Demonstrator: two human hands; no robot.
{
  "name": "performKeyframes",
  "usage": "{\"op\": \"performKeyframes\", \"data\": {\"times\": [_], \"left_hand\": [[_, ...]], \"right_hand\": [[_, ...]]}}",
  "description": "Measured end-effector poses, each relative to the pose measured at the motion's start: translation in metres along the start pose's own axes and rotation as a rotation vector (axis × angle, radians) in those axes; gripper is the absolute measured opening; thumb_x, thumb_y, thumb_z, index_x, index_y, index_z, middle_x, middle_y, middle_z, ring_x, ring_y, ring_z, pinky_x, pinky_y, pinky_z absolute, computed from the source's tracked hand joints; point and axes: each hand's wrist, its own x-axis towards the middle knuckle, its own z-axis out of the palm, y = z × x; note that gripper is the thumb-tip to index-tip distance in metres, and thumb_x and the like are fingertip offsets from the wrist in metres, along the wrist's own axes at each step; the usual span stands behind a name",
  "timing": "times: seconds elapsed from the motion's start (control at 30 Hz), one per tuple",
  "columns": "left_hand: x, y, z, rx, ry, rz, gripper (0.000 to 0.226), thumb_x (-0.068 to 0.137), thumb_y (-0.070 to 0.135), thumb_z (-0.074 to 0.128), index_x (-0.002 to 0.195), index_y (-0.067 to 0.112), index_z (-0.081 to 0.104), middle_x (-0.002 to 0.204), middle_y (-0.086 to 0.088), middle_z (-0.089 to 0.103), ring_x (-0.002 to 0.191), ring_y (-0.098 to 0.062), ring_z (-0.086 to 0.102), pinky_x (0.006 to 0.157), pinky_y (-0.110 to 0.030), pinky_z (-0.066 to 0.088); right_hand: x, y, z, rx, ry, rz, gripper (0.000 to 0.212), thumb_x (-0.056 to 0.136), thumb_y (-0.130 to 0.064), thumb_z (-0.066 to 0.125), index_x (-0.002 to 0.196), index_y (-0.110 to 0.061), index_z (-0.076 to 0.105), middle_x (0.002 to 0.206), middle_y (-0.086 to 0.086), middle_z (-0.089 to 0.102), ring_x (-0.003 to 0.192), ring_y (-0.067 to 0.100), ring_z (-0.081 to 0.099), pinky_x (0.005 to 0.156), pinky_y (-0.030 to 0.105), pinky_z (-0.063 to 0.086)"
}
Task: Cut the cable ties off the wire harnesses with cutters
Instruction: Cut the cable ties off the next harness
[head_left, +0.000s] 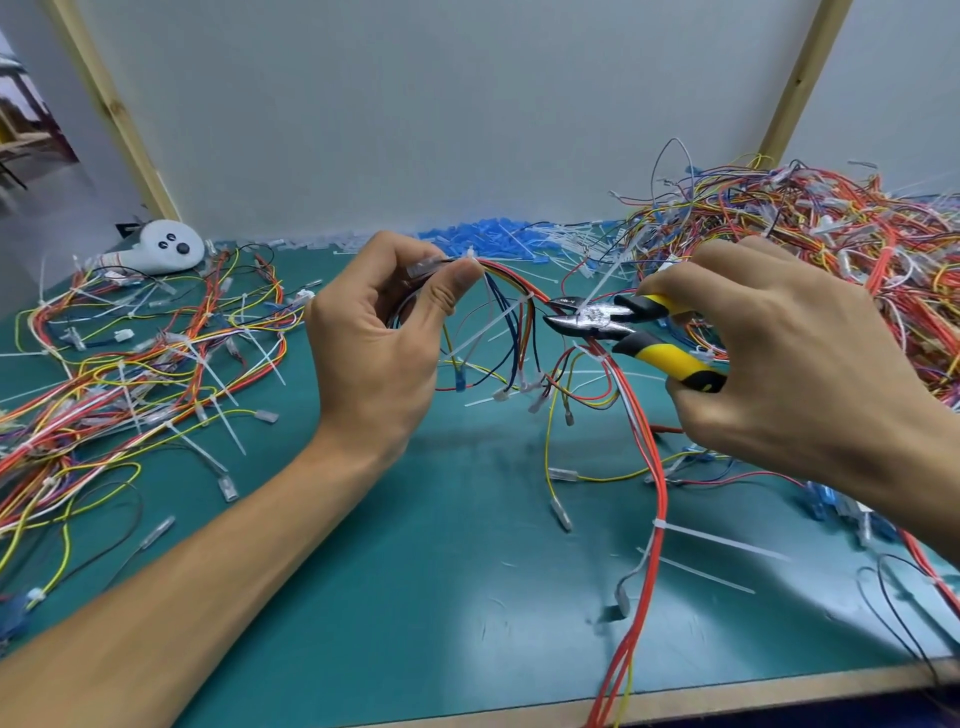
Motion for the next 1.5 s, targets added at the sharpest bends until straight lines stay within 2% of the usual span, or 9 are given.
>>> {"op": "performKeyframes", "data": {"times": [0.17, 0.37, 0.43, 0.5, 0.6, 0.8, 1.0, 1.23, 1.5], "left_hand": [[0.0, -0.001, 0.0, 0.0, 0.001, 0.0, 0.018, 0.093, 0.017, 0.077, 0.088, 0.006, 0.064, 0.075, 0.002, 0.06, 0.068, -0.012, 0.057, 0.066, -0.017, 0.046], [0.0, -0.001, 0.002, -0.007, -0.028, 0.023, 0.018, 0.094, 0.02, 0.076, 0.086, 0.011, 0.063, 0.072, 0.002, 0.059, 0.066, -0.032, 0.059, 0.06, -0.025, 0.047], [0.0, -0.003, 0.001, 0.0, -0.03, 0.021, 0.019, 0.093, 0.022, 0.077, 0.085, 0.01, 0.064, 0.07, 0.002, 0.059, 0.064, -0.031, 0.059, 0.059, -0.03, 0.047], [0.001, -0.005, 0.001, 0.012, -0.03, 0.0, 0.02, 0.093, 0.022, 0.078, 0.084, 0.01, 0.064, 0.069, 0.005, 0.059, 0.061, -0.02, 0.059, 0.059, -0.031, 0.047], [0.003, -0.009, -0.001, 0.0, -0.014, -0.036, 0.021, 0.093, 0.023, 0.077, 0.085, 0.009, 0.064, 0.07, 0.003, 0.058, 0.063, -0.01, 0.057, 0.059, -0.03, 0.046], [0.005, -0.01, -0.001, -0.006, -0.005, -0.046, 0.02, 0.094, 0.022, 0.077, 0.086, 0.009, 0.065, 0.071, -0.003, 0.06, 0.064, -0.012, 0.055, 0.061, -0.031, 0.047], [0.005, -0.008, -0.002, 0.005, -0.015, -0.032, 0.019, 0.094, 0.022, 0.076, 0.085, 0.01, 0.064, 0.073, -0.001, 0.061, 0.067, -0.018, 0.056, 0.061, -0.025, 0.046], [0.003, -0.009, -0.001, 0.02, -0.021, -0.012, 0.019, 0.095, 0.024, 0.076, 0.086, 0.012, 0.065, 0.073, -0.002, 0.061, 0.068, -0.037, 0.058, 0.061, -0.039, 0.047], [0.003, -0.007, -0.001, 0.002, -0.019, -0.044, 0.018, 0.094, 0.026, 0.076, 0.082, 0.024, 0.062, 0.068, 0.015, 0.06, 0.066, -0.017, 0.058, 0.063, -0.037, 0.049]], "right_hand": [[0.001, 0.003, 0.002, 0.007, 0.028, -0.032, 0.048, 0.071, -0.03, 0.059, 0.115, -0.012, 0.068, 0.098, 0.007, 0.062, 0.09, 0.035, 0.053, 0.07, 0.043, 0.046], [0.001, 0.011, 0.011, 0.291, 0.098, -0.009, 0.015, 0.064, -0.01, 0.055, 0.068, -0.005, 0.042, 0.056, 0.006, 0.032, 0.058, 0.028, 0.023, 0.049, 0.038, 0.027], [0.004, 0.02, 0.015, 0.299, 0.083, 0.005, 0.013, 0.064, -0.011, 0.056, 0.073, -0.002, 0.052, 0.058, 0.01, 0.041, 0.056, 0.031, 0.03, 0.051, 0.038, 0.029], [0.005, 0.022, 0.015, 0.295, 0.017, 0.024, 0.043, 0.063, -0.013, 0.056, 0.104, -0.005, 0.07, 0.078, 0.008, 0.062, 0.067, 0.03, 0.046, 0.058, 0.033, 0.034], [0.005, 0.017, 0.015, 0.372, -0.054, 0.049, 0.082, 0.061, -0.016, 0.06, 0.143, -0.023, 0.057, 0.109, -0.006, 0.06, 0.089, 0.012, 0.05, 0.074, 0.029, 0.039], [0.005, 0.011, 0.014, 0.427, -0.046, 0.06, 0.04, 0.06, -0.02, 0.061, 0.1, -0.019, 0.064, 0.088, 0.006, 0.065, 0.081, 0.033, 0.053, 0.072, 0.042, 0.047], [0.003, 0.016, 0.017, 0.396, -0.092, 0.092, 0.058, 0.059, -0.021, 0.064, 0.118, -0.021, 0.066, 0.103, 0.001, 0.066, 0.09, 0.024, 0.056, 0.08, 0.045, 0.05], [0.002, 0.011, 0.013, 0.256, -0.088, 0.033, 0.065, 0.064, -0.027, 0.062, 0.129, -0.021, 0.064, 0.111, -0.003, 0.065, 0.102, 0.026, 0.058, 0.086, 0.048, 0.052], [0.002, 0.012, 0.016, 0.153, 0.055, -0.061, 0.044, 0.077, -0.032, 0.055, 0.115, -0.014, 0.068, 0.098, 0.001, 0.065, 0.089, 0.027, 0.056, 0.071, 0.04, 0.049]]}}
